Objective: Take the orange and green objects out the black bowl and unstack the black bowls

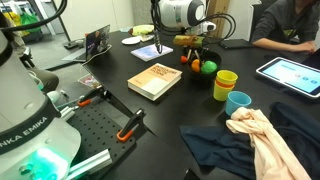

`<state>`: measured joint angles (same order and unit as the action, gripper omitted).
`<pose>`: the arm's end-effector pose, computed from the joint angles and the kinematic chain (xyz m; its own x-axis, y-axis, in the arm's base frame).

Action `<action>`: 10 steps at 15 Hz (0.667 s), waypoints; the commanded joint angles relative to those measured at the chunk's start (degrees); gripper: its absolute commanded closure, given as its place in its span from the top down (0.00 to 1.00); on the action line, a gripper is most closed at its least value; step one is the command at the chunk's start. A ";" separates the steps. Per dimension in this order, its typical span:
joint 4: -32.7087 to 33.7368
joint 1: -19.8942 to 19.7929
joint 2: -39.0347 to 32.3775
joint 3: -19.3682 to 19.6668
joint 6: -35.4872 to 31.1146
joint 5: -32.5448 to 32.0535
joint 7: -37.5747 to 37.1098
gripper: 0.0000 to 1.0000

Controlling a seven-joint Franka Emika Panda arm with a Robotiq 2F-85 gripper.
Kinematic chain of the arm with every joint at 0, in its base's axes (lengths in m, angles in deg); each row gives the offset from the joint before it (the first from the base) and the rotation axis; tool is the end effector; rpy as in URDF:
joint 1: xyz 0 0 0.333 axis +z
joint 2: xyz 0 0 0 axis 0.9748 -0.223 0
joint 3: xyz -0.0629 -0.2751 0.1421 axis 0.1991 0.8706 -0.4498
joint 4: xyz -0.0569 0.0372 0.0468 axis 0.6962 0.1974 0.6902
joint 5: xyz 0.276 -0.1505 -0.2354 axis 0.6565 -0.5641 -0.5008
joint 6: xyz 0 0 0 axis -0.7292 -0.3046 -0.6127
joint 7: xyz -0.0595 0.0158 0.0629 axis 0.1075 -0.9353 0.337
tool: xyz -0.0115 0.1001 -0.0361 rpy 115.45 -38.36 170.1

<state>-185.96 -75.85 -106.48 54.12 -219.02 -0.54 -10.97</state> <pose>0.6559 -0.0183 0.1358 0.9898 0.0654 0.1266 0.0509 -0.9921 0.1148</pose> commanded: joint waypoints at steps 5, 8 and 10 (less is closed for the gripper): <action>1.43 0.55 -0.44 -0.01 1.25 0.59 0.84 0.29; 1.88 0.82 1.68 0.25 4.49 0.37 0.97 0.29; 2.47 0.94 3.47 0.14 7.43 0.25 1.15 0.29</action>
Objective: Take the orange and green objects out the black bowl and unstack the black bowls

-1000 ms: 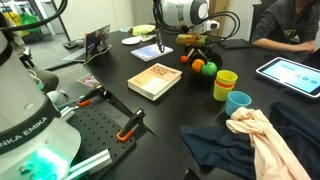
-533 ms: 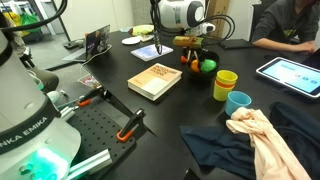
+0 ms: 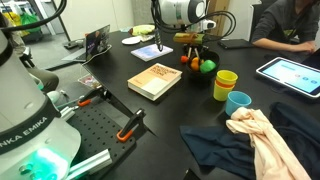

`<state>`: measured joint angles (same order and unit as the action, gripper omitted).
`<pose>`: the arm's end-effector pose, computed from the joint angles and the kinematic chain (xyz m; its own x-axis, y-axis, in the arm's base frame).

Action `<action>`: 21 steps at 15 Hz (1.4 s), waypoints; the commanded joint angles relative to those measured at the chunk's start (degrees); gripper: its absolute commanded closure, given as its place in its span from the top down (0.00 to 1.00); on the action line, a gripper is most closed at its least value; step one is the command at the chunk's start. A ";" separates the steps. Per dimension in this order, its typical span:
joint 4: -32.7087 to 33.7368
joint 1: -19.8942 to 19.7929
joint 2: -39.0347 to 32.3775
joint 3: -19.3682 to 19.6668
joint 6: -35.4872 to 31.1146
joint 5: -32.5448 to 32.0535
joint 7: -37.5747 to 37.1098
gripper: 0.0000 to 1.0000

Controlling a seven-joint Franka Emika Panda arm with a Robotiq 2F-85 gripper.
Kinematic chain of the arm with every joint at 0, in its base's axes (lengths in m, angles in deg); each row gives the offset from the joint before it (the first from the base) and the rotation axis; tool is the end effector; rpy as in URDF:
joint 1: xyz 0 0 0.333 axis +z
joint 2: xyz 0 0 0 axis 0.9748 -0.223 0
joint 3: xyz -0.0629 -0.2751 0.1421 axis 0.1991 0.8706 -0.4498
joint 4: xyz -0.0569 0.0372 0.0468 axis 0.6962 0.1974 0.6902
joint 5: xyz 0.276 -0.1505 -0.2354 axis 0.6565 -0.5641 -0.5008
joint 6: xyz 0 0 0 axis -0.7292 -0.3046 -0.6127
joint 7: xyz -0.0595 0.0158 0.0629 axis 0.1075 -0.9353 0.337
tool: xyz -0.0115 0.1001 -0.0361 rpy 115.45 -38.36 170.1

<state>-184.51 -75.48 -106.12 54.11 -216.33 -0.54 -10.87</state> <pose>0.6621 -0.0147 0.1449 0.9913 0.0696 0.1114 0.0562 -0.9913 0.1192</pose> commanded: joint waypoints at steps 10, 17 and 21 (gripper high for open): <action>6.14 -0.22 4.91 -10.33 13.37 8.54 9.84 0.29; 6.22 2.73 -0.66 -9.58 10.55 6.13 9.61 0.29; 6.51 3.13 -2.49 -8.47 8.29 5.17 8.95 0.80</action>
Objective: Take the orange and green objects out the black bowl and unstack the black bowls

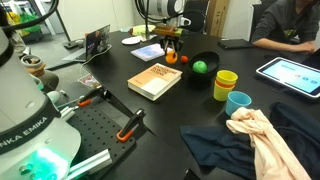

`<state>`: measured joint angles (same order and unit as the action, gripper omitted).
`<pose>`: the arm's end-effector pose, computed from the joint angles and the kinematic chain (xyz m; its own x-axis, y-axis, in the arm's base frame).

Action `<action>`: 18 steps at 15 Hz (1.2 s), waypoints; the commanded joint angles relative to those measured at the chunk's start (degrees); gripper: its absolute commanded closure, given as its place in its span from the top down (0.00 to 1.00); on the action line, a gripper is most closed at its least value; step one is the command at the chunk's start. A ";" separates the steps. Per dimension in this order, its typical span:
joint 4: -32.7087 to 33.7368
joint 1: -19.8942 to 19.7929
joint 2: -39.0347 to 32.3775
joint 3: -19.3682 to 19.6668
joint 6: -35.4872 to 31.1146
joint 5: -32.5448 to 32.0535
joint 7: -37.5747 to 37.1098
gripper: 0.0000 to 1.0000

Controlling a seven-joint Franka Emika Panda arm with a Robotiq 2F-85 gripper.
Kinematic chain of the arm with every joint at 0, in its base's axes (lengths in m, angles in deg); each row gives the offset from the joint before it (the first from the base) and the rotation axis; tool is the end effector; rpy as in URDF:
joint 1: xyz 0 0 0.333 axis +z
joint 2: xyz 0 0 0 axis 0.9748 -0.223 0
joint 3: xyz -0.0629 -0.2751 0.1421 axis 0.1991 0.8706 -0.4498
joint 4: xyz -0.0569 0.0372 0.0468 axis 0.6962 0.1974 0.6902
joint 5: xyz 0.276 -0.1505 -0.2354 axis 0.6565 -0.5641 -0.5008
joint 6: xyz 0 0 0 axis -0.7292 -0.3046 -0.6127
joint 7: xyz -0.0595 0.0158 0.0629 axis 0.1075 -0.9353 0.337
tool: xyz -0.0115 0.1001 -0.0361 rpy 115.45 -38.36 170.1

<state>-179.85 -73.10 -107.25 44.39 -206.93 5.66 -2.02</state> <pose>0.6624 0.1131 0.1500 0.9597 0.2800 0.0235 0.2808 -0.9585 -0.0495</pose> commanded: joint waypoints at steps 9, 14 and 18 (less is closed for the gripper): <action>1.83 0.32 2.89 9.81 5.34 -4.30 -6.51 1.00; 1.21 -0.09 4.23 11.68 8.45 -4.90 -9.79 1.00; -0.11 0.89 2.59 12.27 4.42 -6.64 -11.80 1.00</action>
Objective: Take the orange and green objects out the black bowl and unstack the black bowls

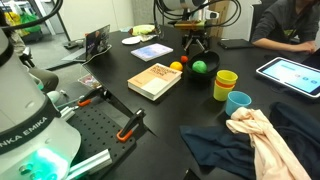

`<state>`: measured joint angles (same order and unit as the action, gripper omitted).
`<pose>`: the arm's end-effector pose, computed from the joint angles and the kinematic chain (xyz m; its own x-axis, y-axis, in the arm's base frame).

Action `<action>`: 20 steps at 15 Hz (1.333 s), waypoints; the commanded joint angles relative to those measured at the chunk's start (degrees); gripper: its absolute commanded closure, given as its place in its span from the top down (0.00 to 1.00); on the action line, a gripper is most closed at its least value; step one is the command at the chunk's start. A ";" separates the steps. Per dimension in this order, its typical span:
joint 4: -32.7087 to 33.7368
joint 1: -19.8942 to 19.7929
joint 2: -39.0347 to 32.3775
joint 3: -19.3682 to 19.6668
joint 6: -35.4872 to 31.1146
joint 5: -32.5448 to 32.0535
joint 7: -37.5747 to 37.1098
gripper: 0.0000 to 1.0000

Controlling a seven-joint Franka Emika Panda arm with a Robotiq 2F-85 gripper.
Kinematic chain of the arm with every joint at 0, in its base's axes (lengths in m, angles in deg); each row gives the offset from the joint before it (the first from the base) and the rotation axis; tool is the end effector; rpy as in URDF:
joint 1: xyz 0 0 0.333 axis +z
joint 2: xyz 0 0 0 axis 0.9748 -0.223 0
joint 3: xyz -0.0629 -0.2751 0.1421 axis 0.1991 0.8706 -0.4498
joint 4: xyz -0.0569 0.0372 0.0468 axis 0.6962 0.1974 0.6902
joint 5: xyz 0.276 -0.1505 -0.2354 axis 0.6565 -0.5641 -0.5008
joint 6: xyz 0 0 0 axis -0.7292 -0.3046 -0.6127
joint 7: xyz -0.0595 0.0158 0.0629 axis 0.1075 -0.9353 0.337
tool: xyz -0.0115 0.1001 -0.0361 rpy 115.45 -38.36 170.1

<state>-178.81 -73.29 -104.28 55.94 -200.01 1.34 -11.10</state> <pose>0.6737 -0.0131 0.1810 0.9991 0.0236 -0.0362 0.0284 -0.9899 0.1388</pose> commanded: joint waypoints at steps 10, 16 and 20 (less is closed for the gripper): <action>-1.80 3.01 -5.24 3.94 -10.21 -6.53 -8.06 1.00; -1.41 3.03 -5.33 4.87 -11.83 -6.13 -8.89 1.00; -0.85 3.18 -5.12 5.61 -12.09 -6.29 -8.97 1.00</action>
<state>-180.22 -71.28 -109.42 59.94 -210.84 -3.48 -18.50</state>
